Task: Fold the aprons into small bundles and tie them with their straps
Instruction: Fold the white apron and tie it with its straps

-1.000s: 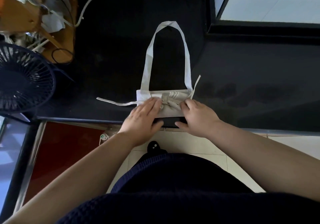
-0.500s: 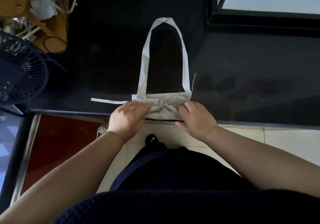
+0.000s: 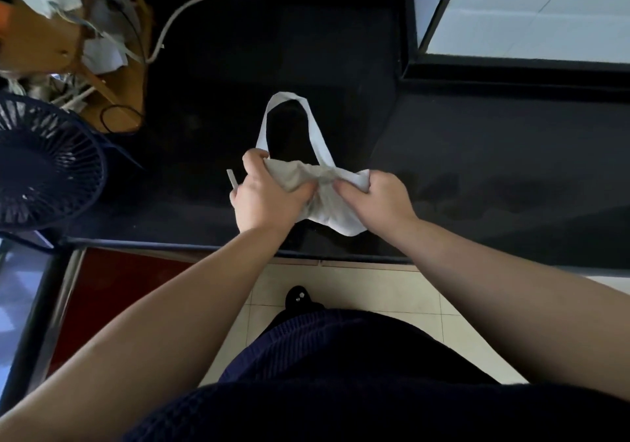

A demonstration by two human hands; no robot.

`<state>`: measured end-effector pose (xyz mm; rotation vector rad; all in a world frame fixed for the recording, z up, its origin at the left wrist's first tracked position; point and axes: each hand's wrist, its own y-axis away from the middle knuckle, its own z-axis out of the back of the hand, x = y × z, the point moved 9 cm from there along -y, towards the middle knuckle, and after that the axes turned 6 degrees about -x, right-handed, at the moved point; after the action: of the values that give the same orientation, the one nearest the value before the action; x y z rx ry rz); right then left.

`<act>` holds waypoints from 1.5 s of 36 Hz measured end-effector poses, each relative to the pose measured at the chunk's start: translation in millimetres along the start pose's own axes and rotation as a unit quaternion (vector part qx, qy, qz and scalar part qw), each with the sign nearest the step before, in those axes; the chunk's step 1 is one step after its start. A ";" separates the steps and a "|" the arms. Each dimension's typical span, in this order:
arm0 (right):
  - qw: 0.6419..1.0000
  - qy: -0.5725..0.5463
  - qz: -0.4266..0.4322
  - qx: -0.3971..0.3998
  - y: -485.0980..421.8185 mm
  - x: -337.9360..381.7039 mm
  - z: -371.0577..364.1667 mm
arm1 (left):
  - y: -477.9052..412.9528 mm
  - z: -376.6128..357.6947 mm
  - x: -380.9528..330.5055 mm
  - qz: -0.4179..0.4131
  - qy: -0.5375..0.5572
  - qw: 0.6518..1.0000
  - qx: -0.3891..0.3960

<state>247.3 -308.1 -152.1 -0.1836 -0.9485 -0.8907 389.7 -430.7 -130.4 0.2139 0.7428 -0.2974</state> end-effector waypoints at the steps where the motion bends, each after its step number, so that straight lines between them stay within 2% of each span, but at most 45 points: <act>1: 1.000 0.007 0.002 0.005 0.5 3.9 -1.0 | 0.0 0.0 -5.3 -0.008 -0.011 1.000 -0.007; 5: 0.998 0.021 -0.003 0.054 1.3 16.5 -8.7 | -1.9 -2.3 -15.3 -0.011 -0.051 0.999 0.004; 10: 0.998 -0.009 -0.060 0.026 -10.0 8.8 10.1 | 15.5 -29.6 -26.9 -0.061 -0.047 0.987 0.141; 13: 0.990 0.027 -0.060 0.122 -3.9 20.1 -7.4 | 12.7 -26.6 -23.6 -0.039 -0.045 0.990 0.129; 16: 0.976 0.075 -0.040 0.200 7.0 31.5 -23.5 | 10.7 -28.7 -27.3 -0.068 -0.138 0.975 0.160; 18: 0.971 0.100 -0.035 0.212 7.6 31.1 -24.6 | 12.9 -33.9 -33.0 -0.096 -0.150 0.961 0.211; 21: 0.972 0.130 -0.026 0.193 2.9 27.4 -18.1 | 19.5 -36.9 -39.4 -0.100 -0.089 0.947 0.292; 24: 0.973 0.139 -0.025 0.182 2.1 23.9 -16.7 | 18.4 -38.2 -31.9 -0.044 -0.030 0.943 0.329; 27: 0.964 0.172 -0.027 0.201 4.8 24.5 -17.6 | 16.4 -37.9 -24.0 0.014 0.042 0.945 0.323; 33: 0.945 0.242 -0.051 0.212 0.8 20.7 -16.4 | 17.5 -44.1 -13.5 0.062 0.049 0.947 0.310; 36: 0.959 0.206 -0.042 0.190 -1.0 19.8 -16.2 | 13.6 -46.1 -8.0 0.098 0.060 0.949 0.295; 41: 0.984 0.090 -0.039 0.150 -4.7 20.2 -10.1 | -0.1 -31.9 -1.3 0.161 0.092 0.960 0.212; 45: 0.992 0.036 -0.022 0.121 -4.0 20.7 -11.0 | 1.7 -26.5 -7.4 0.142 0.114 0.962 0.206; 48: 0.987 -0.014 -0.070 0.147 -1.1 14.2 -11.4 | 3.7 -25.3 -7.2 0.126 0.139 0.960 0.207; 50: 0.975 -0.074 -0.117 0.171 1.7 10.2 -11.0 | 3.3 -23.5 -2.3 0.163 0.194 0.943 0.215; 52: 0.953 -0.160 -0.171 0.194 5.3 6.2 -11.9 | 4.0 -23.9 -1.4 0.178 0.233 0.923 0.251; 54: 0.931 -0.203 -0.197 0.229 10.4 4.7 -14.9 | 6.3 -23.8 -4.6 0.150 0.224 0.916 0.297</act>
<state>265.5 -311.6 -154.9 0.2441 -1.5932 -0.9879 373.7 -416.9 -143.7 0.9908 1.0438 -0.1727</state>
